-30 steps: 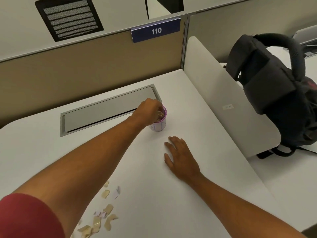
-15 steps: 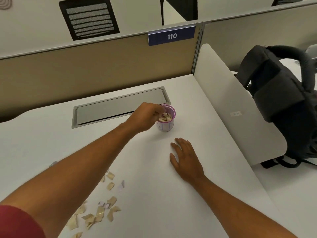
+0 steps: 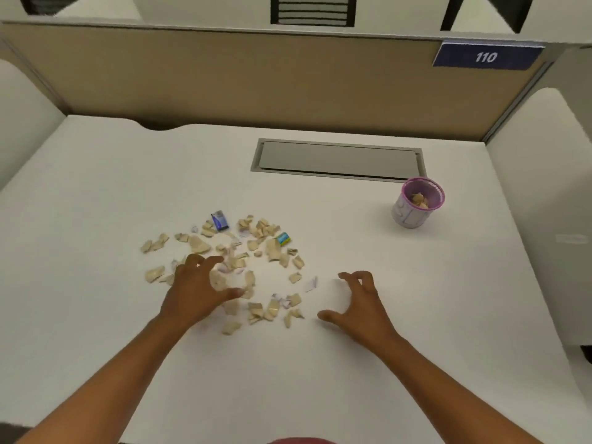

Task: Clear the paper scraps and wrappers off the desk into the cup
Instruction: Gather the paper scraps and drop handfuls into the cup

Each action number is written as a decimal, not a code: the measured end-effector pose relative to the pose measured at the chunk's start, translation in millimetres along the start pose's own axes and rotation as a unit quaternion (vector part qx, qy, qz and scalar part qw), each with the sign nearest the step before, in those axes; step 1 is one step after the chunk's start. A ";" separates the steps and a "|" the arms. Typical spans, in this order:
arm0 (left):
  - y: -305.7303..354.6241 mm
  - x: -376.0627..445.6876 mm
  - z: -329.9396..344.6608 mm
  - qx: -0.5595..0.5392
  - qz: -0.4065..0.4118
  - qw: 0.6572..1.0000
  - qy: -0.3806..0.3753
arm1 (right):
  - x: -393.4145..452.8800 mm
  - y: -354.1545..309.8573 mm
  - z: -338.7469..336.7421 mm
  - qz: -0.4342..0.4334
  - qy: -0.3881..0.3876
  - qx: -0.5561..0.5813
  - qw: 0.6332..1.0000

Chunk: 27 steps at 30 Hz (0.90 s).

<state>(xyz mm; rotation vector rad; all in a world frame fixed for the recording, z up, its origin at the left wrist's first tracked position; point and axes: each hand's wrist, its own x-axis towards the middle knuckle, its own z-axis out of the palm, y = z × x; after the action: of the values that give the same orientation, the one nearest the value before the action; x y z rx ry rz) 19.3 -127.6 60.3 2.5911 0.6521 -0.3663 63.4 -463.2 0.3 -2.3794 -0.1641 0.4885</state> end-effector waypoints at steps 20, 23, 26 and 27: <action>-112.9 64.6 -25.8 0.104 0.007 0.994 0.037 | 57.8 -134.3 62.9 0.039 0.080 -0.104 0.991; -120.9 70.4 -20.2 0.116 0.048 0.992 0.000 | 50.2 -144.3 79.5 0.035 0.053 -0.196 0.979; -111.8 60.0 -8.5 0.110 0.138 0.984 0.002 | 34.4 -159.7 104.5 -0.007 0.038 -0.237 0.971; -106.4 55.1 -4.6 0.089 0.168 0.982 -0.011 | 29.1 -163.6 112.0 -0.019 0.031 -0.245 0.969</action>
<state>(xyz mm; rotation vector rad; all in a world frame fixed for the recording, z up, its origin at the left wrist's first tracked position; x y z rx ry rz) 13.8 -20.1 7.5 2.7977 0.1703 -0.3548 49.0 -264.5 22.1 -2.8624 -0.3340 0.3876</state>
